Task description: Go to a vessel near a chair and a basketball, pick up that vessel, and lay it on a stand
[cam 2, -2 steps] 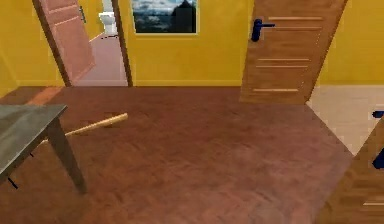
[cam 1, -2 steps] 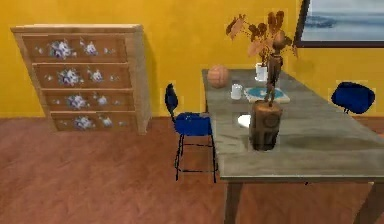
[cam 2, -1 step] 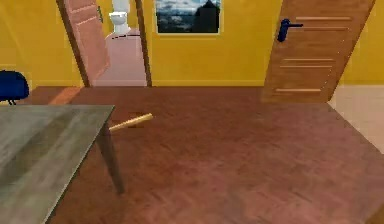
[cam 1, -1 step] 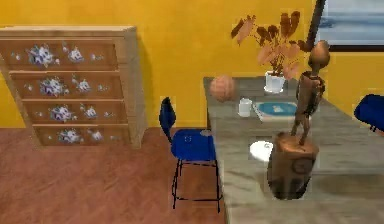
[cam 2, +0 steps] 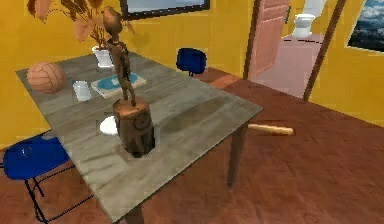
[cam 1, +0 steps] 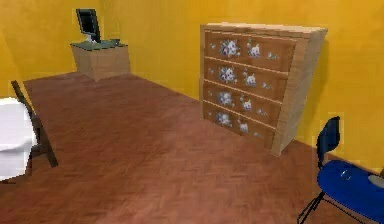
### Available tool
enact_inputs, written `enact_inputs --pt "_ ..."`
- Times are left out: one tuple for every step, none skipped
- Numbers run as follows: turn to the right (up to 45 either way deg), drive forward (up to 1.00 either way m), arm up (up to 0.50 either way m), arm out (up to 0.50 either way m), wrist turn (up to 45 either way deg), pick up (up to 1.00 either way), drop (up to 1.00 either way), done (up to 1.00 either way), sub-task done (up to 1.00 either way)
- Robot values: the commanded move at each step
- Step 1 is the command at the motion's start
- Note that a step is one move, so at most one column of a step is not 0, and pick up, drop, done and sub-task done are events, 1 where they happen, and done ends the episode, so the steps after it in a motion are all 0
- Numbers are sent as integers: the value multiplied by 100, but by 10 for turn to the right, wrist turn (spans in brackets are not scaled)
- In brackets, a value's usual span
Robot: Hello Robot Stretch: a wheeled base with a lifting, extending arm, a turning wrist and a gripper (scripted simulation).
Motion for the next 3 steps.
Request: enact_inputs --pt "-120 0 0 0 0 0 0 0 0" --pt "0 25 0 0 0 0 0 0 0" --pt "450 0 0 0 0 0 0 0 0"
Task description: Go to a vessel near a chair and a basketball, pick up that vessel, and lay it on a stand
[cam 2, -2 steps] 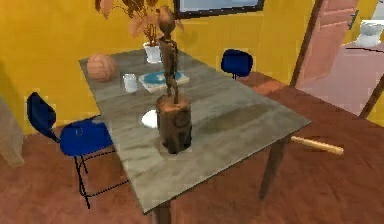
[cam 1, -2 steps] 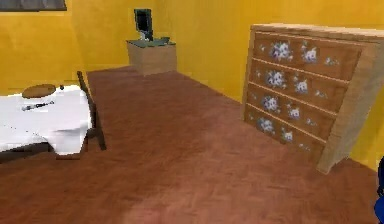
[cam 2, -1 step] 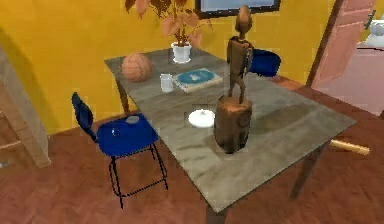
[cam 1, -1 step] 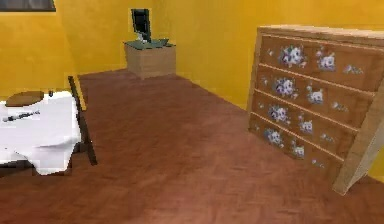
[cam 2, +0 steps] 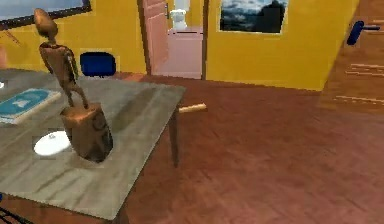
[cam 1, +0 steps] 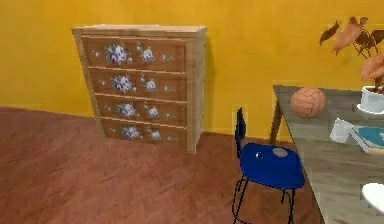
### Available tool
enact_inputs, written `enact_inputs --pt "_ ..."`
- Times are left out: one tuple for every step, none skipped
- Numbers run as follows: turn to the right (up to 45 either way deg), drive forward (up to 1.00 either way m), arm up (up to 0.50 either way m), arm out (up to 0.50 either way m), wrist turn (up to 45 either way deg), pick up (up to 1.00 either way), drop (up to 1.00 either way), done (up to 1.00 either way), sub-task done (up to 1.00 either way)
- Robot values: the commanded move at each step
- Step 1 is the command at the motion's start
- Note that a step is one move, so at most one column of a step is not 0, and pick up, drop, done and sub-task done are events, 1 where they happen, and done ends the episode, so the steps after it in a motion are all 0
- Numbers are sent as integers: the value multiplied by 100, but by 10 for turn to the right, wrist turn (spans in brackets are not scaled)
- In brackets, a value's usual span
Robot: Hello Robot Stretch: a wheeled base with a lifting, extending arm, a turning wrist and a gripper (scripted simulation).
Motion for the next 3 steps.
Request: enact_inputs --pt "-120 0 0 0 0 0 0 0 0" --pt "0 50 0 0 0 0 0 0 0" --pt "450 0 0 0 0 0 0 0 0"
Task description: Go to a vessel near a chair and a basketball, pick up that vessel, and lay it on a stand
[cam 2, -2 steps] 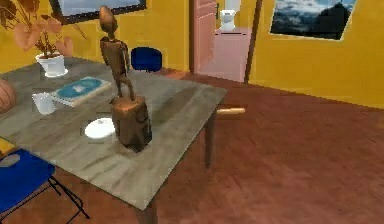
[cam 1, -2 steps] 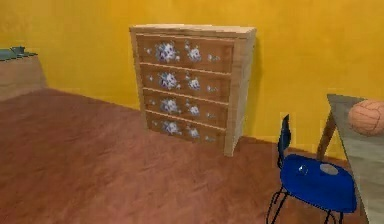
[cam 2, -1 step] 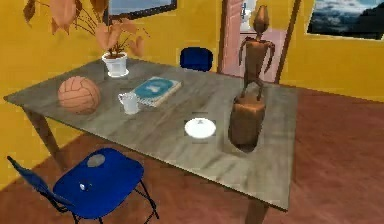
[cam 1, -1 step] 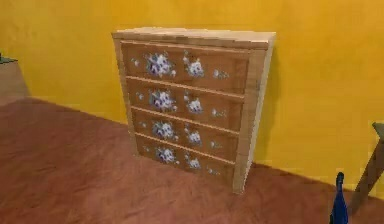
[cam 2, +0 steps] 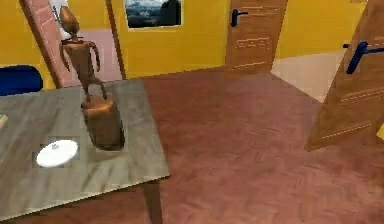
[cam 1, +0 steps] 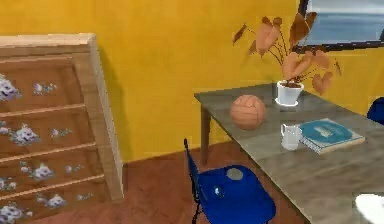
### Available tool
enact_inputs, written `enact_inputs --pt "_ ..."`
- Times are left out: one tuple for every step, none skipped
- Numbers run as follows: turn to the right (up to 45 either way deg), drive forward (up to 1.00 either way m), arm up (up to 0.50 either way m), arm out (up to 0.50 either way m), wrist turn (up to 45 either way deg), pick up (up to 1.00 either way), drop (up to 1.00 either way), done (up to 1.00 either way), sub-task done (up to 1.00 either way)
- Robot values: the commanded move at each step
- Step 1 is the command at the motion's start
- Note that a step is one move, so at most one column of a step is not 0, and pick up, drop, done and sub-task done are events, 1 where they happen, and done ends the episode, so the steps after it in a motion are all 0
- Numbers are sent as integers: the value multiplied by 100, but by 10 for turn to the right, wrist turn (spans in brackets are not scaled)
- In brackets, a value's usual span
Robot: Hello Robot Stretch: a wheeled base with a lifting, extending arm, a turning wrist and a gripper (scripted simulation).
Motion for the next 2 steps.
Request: enact_inputs --pt "450 0 0 0 0 0 0 0 0" --pt "450 0 0 0 0 0 0 0 0"
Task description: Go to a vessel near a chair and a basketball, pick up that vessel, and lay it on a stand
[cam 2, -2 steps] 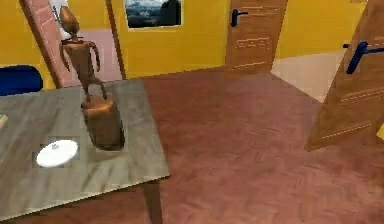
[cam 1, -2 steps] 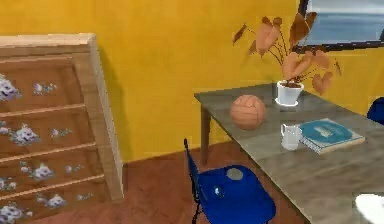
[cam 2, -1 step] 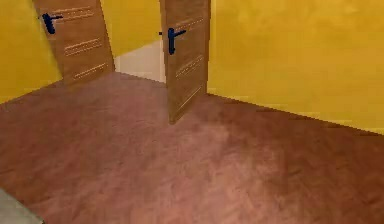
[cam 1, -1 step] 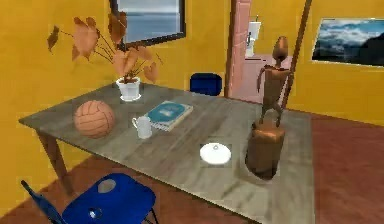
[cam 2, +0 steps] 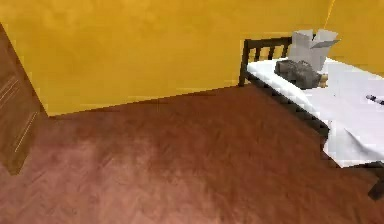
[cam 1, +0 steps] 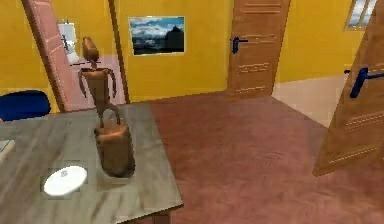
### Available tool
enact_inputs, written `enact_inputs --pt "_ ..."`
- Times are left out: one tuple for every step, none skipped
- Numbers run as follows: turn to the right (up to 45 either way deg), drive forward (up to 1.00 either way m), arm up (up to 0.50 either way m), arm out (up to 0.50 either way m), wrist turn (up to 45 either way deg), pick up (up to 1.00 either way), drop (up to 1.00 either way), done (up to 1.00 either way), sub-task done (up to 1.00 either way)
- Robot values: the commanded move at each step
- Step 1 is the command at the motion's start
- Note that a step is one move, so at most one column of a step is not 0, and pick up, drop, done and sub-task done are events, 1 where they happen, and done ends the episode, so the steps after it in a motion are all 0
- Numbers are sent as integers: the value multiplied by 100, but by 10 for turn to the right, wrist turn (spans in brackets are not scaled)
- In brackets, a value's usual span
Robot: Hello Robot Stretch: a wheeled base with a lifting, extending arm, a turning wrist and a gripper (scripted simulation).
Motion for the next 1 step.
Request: enact_inputs --pt "450 0 0 0 0 0 0 0 0"
